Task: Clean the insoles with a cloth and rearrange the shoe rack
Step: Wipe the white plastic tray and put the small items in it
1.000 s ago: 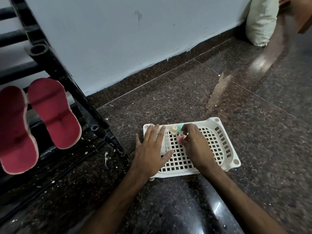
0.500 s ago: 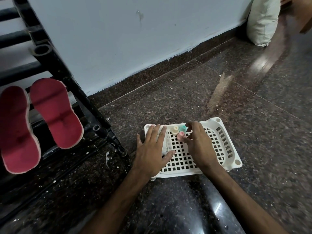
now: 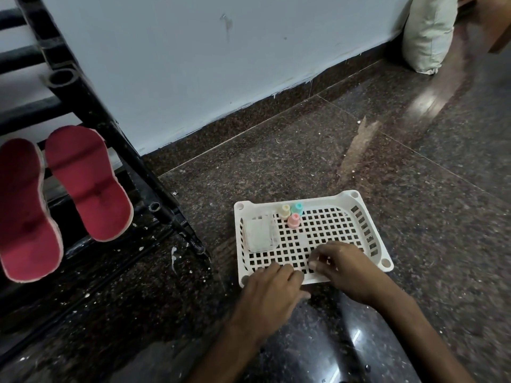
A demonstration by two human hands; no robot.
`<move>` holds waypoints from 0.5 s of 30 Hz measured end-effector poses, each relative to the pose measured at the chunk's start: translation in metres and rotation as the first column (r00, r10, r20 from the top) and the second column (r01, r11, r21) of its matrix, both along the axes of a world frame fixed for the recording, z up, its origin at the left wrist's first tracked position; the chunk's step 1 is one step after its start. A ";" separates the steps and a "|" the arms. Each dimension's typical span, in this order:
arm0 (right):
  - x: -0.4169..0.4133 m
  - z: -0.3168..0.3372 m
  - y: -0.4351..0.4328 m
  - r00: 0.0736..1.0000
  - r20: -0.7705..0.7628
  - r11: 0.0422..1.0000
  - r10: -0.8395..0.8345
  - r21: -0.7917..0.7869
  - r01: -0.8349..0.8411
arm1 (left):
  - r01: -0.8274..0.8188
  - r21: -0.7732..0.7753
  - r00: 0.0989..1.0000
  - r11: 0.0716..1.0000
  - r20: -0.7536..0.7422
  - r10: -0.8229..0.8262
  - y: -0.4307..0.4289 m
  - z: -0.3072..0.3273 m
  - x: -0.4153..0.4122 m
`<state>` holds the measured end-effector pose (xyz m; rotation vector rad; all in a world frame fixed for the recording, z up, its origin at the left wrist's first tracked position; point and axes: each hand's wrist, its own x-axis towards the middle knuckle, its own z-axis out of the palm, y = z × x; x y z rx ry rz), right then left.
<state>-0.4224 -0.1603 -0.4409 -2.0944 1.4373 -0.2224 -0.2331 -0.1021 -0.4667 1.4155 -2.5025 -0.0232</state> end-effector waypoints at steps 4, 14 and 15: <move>-0.011 0.006 -0.001 0.995 -0.025 0.983 0.093 0.161 -0.088 | -0.012 0.037 0.999 0.999 0.044 0.010 -0.001 0.001 0.002; 0.020 0.001 -0.040 0.981 -0.193 0.985 0.034 -0.161 -0.066 | -0.259 0.136 0.960 0.956 0.143 0.240 -0.048 0.011 0.016; 0.028 0.001 -0.047 0.979 -0.202 0.983 0.027 -0.170 -0.062 | -0.292 0.135 0.950 0.947 0.155 0.271 -0.054 0.013 0.020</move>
